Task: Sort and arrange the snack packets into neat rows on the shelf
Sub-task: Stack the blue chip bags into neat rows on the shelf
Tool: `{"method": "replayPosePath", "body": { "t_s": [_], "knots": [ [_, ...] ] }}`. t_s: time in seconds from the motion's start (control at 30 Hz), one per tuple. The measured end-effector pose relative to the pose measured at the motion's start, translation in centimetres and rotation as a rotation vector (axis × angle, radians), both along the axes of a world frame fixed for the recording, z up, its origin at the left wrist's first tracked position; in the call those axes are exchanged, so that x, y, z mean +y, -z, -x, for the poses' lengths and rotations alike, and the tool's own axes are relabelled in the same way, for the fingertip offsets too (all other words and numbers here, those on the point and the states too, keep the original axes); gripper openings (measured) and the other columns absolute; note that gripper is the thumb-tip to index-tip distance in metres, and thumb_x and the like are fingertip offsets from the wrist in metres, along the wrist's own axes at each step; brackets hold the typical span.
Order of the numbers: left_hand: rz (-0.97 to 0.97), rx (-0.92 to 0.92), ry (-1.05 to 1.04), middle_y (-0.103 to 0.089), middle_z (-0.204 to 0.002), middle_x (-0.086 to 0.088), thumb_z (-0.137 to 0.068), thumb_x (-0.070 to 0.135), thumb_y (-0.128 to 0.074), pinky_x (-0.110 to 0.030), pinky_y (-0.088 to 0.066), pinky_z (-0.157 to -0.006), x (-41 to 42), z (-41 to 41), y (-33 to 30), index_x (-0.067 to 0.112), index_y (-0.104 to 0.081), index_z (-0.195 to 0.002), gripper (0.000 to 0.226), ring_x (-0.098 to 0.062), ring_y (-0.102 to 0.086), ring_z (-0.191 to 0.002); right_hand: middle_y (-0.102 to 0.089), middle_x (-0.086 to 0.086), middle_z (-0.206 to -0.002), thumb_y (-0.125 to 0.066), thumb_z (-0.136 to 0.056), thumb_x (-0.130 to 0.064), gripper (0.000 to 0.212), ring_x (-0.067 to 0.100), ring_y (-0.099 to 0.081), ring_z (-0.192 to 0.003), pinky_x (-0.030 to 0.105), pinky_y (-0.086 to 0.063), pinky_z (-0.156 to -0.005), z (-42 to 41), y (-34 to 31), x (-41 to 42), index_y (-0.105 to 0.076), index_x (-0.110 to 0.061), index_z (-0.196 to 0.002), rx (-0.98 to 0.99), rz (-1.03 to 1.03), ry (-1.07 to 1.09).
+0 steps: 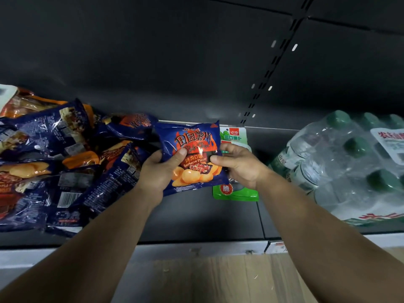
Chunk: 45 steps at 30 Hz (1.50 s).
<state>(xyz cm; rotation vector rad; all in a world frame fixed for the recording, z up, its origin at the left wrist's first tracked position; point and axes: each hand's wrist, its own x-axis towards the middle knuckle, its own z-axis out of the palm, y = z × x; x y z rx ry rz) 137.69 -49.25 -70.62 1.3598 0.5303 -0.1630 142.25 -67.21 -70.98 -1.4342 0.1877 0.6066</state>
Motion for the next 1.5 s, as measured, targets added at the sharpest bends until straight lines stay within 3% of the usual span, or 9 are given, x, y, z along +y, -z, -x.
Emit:
{"method": "replayPosePath", "body": {
  "t_s": [0.07, 0.23, 0.33, 0.4, 0.5, 0.73, 0.93, 1.13, 1.5],
  "knots": [
    [0.043, 0.020, -0.009, -0.073, -0.102, -0.006, -0.064, 0.050, -0.076, -0.043, -0.052, -0.090, 0.2, -0.1, -0.1, 0.020, -0.067, -0.106, 0.052, -0.025, -0.069, -0.092, -0.065, 0.017, -0.104, -0.063, -0.083, 0.004, 0.029, 0.028, -0.066, -0.083, 0.046, -0.054, -0.084, -0.1, 0.3, -0.1, -0.059, -0.012, -0.108, -0.016, -0.004, 0.033],
    [0.009, 0.036, -0.035, -0.073, -0.096, -0.003, -0.082, 0.039, -0.068, -0.049, -0.052, -0.092, 0.2, -0.5, 0.7, 0.027, -0.070, -0.089, 0.014, -0.026, -0.069, -0.091, -0.068, 0.014, -0.099, -0.065, -0.081, 0.005, 0.031, 0.025, -0.068, -0.077, 0.042, -0.056, -0.079, -0.3, 0.7, 0.0, -0.060, -0.012, -0.106, -0.020, 0.014, 0.025],
    [-0.047, -0.017, 0.009, -0.069, -0.113, -0.005, -0.065, 0.056, -0.075, -0.048, -0.049, -0.097, -0.1, -0.4, 0.4, 0.022, -0.064, -0.116, 0.062, -0.024, -0.066, -0.102, -0.067, 0.015, -0.095, -0.065, -0.081, 0.006, 0.028, 0.025, -0.066, -0.076, 0.041, -0.056, -0.078, -1.0, 1.0, 0.0, -0.060, -0.012, -0.102, -0.050, 0.022, 0.124],
    [-0.171, 0.009, 0.048, -0.052, -0.138, -0.004, -0.065, 0.064, -0.071, -0.044, -0.040, -0.106, -0.2, -0.1, 0.2, 0.019, -0.042, -0.142, 0.094, -0.023, -0.052, -0.123, -0.067, 0.015, -0.095, -0.066, -0.081, 0.006, 0.027, 0.025, -0.066, -0.075, 0.041, -0.055, -0.077, -1.9, 1.3, 0.0, -0.060, -0.013, -0.101, -0.068, 0.027, 0.232],
    [-0.436, -0.013, 0.051, -0.043, -0.146, -0.002, -0.088, 0.045, -0.059, -0.030, -0.030, -0.106, 0.0, 1.1, 0.7, 0.017, -0.026, -0.149, 0.074, -0.020, -0.040, -0.134, -0.069, 0.010, -0.088, -0.066, -0.082, 0.005, 0.028, 0.019, -0.068, -0.067, 0.035, -0.056, -0.070, -3.6, 1.7, 1.1, -0.059, -0.015, -0.100, -0.097, 0.029, 0.326],
    [-0.829, -0.285, 0.290, -0.050, -0.135, 0.002, -0.080, 0.056, -0.051, -0.005, -0.021, -0.093, 0.9, 4.2, 0.1, 0.017, -0.044, -0.138, 0.071, -0.011, -0.044, -0.125, -0.067, 0.007, -0.087, -0.062, -0.085, 0.007, 0.026, 0.012, -0.066, -0.065, 0.033, -0.055, -0.074, -7.2, 3.5, 5.5, -0.059, -0.018, -0.093, -0.119, 0.079, 0.355],
    [-1.049, -0.481, 0.330, -0.059, -0.113, -0.002, -0.077, 0.046, -0.049, -0.025, -0.045, -0.086, 3.1, 5.4, -1.0, 0.018, -0.058, -0.118, 0.051, -0.018, -0.057, -0.103, -0.063, 0.004, -0.096, -0.059, -0.088, 0.002, 0.022, 0.019, -0.062, -0.086, 0.034, -0.054, -0.079, -7.1, 4.4, 6.8, -0.057, -0.017, -0.100, -0.224, 0.353, 0.369],
    [-1.085, -0.502, 0.342, -0.058, -0.114, -0.003, -0.078, 0.045, -0.047, -0.029, -0.043, -0.079, 4.2, 6.1, -1.7, 0.015, -0.059, -0.118, 0.052, -0.018, -0.056, -0.101, -0.067, 0.009, -0.106, -0.060, -0.082, 0.002, 0.029, 0.027, -0.064, -0.097, 0.036, -0.049, -0.093, -6.4, 4.4, 7.5, -0.055, -0.016, -0.104, -0.273, 0.536, 0.367],
    [-1.308, -0.296, 0.184, -0.053, -0.124, -0.015, -0.075, 0.048, -0.047, -0.047, -0.040, -0.092, 7.9, 5.5, -3.3, 0.010, -0.056, -0.126, 0.063, -0.035, -0.049, -0.114, -0.063, 0.011, -0.109, -0.060, -0.087, -0.008, 0.033, 0.029, -0.060, -0.102, 0.025, -0.041, -0.075, -4.8, 3.6, 7.3, -0.049, -0.009, -0.118, -0.304, 0.794, 0.276]
  ]
}}
